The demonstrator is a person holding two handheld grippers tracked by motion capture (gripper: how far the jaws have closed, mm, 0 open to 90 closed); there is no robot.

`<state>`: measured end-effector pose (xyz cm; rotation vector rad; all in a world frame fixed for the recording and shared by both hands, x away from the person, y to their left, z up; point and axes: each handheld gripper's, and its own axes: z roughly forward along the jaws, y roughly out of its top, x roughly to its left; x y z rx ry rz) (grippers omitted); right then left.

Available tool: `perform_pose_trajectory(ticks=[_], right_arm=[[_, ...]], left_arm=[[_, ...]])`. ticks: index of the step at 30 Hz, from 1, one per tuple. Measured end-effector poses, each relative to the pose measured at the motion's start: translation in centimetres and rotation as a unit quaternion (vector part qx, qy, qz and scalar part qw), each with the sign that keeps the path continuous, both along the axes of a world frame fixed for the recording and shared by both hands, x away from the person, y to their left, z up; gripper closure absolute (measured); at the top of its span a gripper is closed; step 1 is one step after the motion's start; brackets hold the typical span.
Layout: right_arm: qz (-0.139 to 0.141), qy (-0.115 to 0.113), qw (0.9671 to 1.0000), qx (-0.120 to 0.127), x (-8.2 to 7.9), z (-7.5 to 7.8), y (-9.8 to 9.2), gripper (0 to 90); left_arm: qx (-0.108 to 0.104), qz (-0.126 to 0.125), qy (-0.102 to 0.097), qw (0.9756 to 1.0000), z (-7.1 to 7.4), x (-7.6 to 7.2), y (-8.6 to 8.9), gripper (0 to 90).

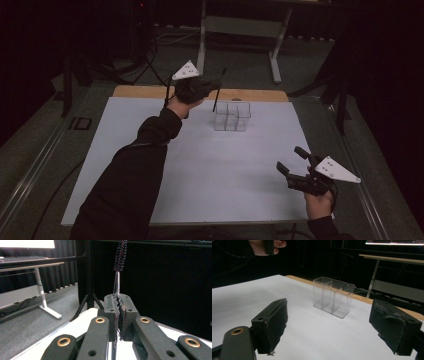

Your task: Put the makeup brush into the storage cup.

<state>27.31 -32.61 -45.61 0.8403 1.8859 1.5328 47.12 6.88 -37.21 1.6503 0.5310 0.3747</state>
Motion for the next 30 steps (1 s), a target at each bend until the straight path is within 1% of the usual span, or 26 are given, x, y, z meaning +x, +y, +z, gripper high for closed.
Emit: perform_pose_trajectory(ticks=[1, 2, 3, 6, 8, 9, 11, 12, 14, 15, 17, 18, 19, 20, 21, 28, 30], right_arm=[[0.000, 0.000, 1.0000, 0.000, 0.0, 0.0, 0.0, 15.0], [0.000, 0.000, 1.0000, 0.000, 0.0, 0.0, 0.0, 15.0], [0.001, 0.000, 1.0000, 0.001, 0.0, 0.0, 0.0, 15.0], [0.001, 0.001, 1.0000, 0.000, 0.0, 0.0, 0.0, 15.0], [0.001, 0.002, 1.0000, 0.000, 0.0, -0.1, 0.0, 15.0], [0.001, 0.003, 1.0000, 0.001, -0.1, -0.1, 0.0, 15.0], [0.002, 0.003, 1.0000, 0.001, 0.0, -0.1, 0.0, 15.1], [0.002, 0.003, 1.0000, 0.001, 0.0, -0.1, 0.0, 15.1], [0.002, 0.004, 1.0000, 0.001, 0.0, -0.1, 0.0, 15.1], [0.002, 0.004, 1.0000, 0.001, -0.1, -0.1, 0.0, 15.1], [0.002, 0.004, 1.0000, 0.001, -0.1, -0.1, 0.0, 15.1], [0.003, 0.004, 1.0000, 0.001, -0.1, -0.1, 0.0, 15.1], [0.003, 0.004, 1.0000, 0.000, -0.1, -0.1, 0.0, 15.1], [0.003, 0.005, 1.0000, -0.001, -0.1, -0.1, 0.0, 15.1], [0.004, 0.006, 1.0000, 0.000, -0.1, -0.1, 0.0, 15.1], [0.006, 0.006, 1.0000, 0.001, -0.1, -0.1, -0.1, 15.1], [0.006, 0.006, 1.0000, 0.001, -0.2, -0.1, -0.1, 15.1]], left_arm=[[0.000, -0.002, 0.002, 1.0000, -0.1, 0.2, -0.1, 86.9], [0.002, 0.001, -0.001, 1.0000, -0.1, 0.3, -0.2, 86.9], [0.000, -0.001, -0.002, 1.0000, -0.2, 0.4, -0.3, 86.9], [-0.002, -0.001, 0.003, 1.0000, -0.6, 0.9, -0.5, 86.9], [0.001, 0.001, 0.001, 1.0000, -0.7, 1.1, -0.6, 86.9], [-0.002, 0.001, 0.002, 1.0000, -0.9, 1.4, -0.7, 86.9], [-0.003, 0.005, -0.002, 1.0000, -1.1, 1.7, -0.8, 86.8], [-0.009, 0.002, 0.000, 1.0000, -1.2, 1.9, -0.8, 86.9], [-0.010, 0.007, -0.002, 0.9999, -1.3, 2.2, -0.9, 86.9], [-0.016, 0.005, -0.003, 0.9999, -1.4, 2.3, -1.0, 86.9], [-0.019, 0.007, -0.006, 0.9998, -1.5, 2.4, -1.1, 86.8], [-0.017, 0.002, -0.010, 0.9998, -1.7, 2.6, -1.3, 86.8], [-0.016, 0.007, -0.015, 0.9997, -1.8, 2.7, -1.3, 86.9], [-0.024, 0.005, -0.013, 0.9996, -1.9, 2.8, -1.3, 86.8], [-0.025, 0.008, -0.017, 0.9995, -2.0, 2.9, -1.4, 86.9], [-0.037, 0.018, -0.013, 0.9990, -2.9, 3.7, -1.8, 86.9], [-0.035, 0.021, -0.016, 0.9990, -3.2, 3.8, -1.9, 86.8]])
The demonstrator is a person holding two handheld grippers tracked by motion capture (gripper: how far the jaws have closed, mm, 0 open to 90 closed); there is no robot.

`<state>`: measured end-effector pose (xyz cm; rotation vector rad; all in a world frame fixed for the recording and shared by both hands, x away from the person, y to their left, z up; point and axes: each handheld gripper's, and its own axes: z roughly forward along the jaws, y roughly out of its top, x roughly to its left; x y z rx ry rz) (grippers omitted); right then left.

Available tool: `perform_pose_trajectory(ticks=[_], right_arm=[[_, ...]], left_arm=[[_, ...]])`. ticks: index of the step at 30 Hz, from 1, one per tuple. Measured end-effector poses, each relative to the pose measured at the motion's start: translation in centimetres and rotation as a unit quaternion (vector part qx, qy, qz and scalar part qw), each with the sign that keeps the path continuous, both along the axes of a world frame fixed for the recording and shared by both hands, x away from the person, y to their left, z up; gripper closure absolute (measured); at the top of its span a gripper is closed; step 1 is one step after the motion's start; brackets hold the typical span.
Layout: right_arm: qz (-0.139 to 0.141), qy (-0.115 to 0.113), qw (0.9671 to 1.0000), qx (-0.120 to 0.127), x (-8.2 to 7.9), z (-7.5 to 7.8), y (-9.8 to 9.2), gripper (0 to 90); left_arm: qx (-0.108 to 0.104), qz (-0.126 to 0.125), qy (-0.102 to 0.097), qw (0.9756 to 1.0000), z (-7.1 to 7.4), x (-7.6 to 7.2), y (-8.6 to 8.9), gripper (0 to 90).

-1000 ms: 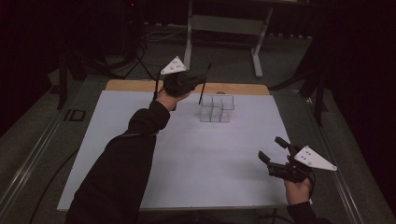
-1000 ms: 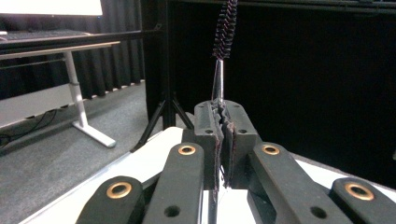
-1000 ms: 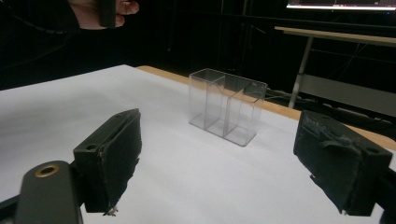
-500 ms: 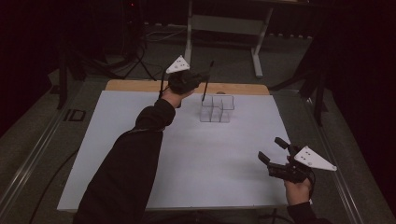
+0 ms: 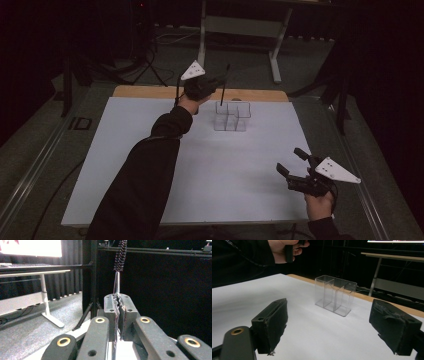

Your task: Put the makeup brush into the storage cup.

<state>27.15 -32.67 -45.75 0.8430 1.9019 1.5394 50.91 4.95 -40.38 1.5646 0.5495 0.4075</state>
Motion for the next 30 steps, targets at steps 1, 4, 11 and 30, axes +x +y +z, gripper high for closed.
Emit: perform_pose_trajectory(ticks=[1, 4, 11, 30], right_arm=[[0.001, 0.000, 1.0000, 0.001, 0.0, 0.0, 0.0, 15.1], [0.002, 0.000, 1.0000, 0.000, 0.0, 0.0, 0.0, 15.1], [0.003, 0.000, 1.0000, 0.002, -0.1, 0.0, 0.0, 15.2], [0.005, -0.002, 1.0000, -0.002, -0.1, 0.1, 0.1, 15.2]], left_arm=[[-0.001, -0.003, 0.002, 1.0000, -0.2, 0.1, -0.1, 86.9], [0.003, -0.004, 0.001, 1.0000, -0.7, 0.2, -0.3, 86.8], [0.013, 0.003, 0.011, 0.9998, -1.9, 0.5, -0.7, 86.8], [0.026, 0.016, 0.049, 0.9983, -4.2, 0.0, -0.7, 86.6]])
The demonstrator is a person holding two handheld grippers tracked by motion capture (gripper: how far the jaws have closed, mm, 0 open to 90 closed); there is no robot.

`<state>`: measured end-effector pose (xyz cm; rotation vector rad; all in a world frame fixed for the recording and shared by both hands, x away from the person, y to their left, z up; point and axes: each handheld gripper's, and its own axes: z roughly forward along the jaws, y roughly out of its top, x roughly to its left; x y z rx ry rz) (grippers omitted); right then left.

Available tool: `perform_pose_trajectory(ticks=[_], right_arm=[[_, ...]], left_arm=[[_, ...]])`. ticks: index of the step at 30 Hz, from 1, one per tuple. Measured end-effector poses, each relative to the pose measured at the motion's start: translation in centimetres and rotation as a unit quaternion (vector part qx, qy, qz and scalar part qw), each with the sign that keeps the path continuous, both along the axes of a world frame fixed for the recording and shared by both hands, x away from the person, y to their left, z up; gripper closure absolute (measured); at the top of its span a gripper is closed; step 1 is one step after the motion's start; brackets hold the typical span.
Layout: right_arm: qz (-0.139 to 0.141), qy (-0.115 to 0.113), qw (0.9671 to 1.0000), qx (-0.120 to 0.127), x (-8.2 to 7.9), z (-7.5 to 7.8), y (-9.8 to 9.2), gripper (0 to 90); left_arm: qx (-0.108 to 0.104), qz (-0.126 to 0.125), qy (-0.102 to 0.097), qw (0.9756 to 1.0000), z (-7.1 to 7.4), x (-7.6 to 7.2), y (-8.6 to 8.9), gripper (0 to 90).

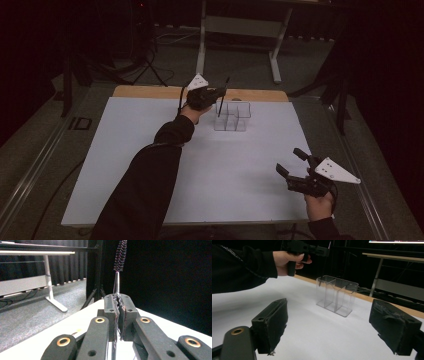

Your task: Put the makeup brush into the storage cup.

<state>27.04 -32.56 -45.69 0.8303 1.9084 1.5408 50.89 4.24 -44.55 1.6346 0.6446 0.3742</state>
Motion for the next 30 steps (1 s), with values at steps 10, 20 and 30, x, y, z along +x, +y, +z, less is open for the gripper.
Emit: perform_pose_trajectory(ticks=[10, 20, 30], right_arm=[[0.001, 0.000, 1.0000, -0.001, 0.0, 0.0, 0.0, 15.2], [0.001, 0.002, 1.0000, -0.002, 0.0, 0.0, 0.1, 15.2], [0.000, 0.001, 1.0000, -0.002, 0.0, 0.0, 0.1, 15.1]], left_arm=[[0.012, 0.012, 0.020, 0.9997, -1.4, -0.2, -0.1, 86.5], [0.017, 0.046, 0.045, 0.9978, -1.8, -0.1, -0.1, 67.4], [0.038, 0.054, 0.056, 0.9962, -0.9, -0.7, -0.2, 30.5]])
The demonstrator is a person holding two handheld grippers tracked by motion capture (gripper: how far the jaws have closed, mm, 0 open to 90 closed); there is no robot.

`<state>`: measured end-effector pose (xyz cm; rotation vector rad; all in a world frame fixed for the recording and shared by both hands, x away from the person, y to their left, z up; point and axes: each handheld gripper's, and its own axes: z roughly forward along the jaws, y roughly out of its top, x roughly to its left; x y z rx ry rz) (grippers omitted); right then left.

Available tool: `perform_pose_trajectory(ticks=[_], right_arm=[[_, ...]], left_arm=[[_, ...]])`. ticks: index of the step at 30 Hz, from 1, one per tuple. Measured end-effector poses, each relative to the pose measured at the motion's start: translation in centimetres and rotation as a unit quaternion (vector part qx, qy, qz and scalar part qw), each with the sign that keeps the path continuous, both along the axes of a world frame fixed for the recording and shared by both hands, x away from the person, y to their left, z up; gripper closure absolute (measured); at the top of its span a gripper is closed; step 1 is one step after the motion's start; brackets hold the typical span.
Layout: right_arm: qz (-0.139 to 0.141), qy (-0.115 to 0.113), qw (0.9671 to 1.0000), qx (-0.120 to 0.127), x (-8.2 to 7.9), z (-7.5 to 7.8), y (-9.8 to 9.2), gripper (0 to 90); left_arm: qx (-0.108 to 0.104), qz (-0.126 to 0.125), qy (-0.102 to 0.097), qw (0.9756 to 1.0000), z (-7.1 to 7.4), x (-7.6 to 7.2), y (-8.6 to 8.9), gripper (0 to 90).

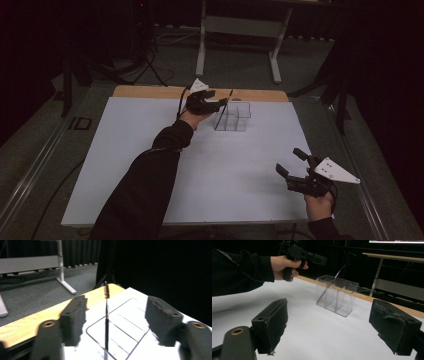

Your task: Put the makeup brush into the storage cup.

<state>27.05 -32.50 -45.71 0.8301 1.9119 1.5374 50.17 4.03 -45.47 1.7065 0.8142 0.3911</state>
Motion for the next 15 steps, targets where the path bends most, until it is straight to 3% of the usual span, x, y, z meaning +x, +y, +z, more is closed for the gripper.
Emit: perform_pose_trajectory(ticks=[7, 12, 15], right_arm=[[0.001, 0.000, 1.0000, 0.001, 0.0, 0.0, 0.0, 15.1], [0.000, 0.000, 1.0000, 0.001, 0.1, 0.0, 0.0, 15.2], [0.000, -0.007, 1.0000, -0.002, 0.0, 0.0, -0.1, 15.2]], left_arm=[[0.009, -0.032, -0.012, 0.9994, 0.7, -0.8, 0.3, 12.8], [0.006, -0.038, 0.011, 0.9992, 1.3, -1.1, 0.9, 1.8], [0.005, -0.042, 0.008, 0.9991, 1.7, -1.3, 1.3, 0.7]])
